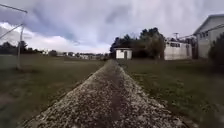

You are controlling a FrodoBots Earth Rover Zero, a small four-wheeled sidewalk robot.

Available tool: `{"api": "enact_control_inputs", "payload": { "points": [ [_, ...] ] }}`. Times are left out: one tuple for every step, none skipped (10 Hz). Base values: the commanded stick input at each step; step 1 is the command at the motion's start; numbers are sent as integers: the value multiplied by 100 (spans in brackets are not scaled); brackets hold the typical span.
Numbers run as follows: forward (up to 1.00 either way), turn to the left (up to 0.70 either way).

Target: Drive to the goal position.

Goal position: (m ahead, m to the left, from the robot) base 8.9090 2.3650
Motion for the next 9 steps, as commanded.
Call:
{"api": "enact_control_inputs", "payload": {
  "points": [
    [100,0],
    [100,0],
    [100,0],
    [100,0],
    [100,0],
    [100,0],
    [100,0],
    [100,0],
    [100,0]
  ]
}}
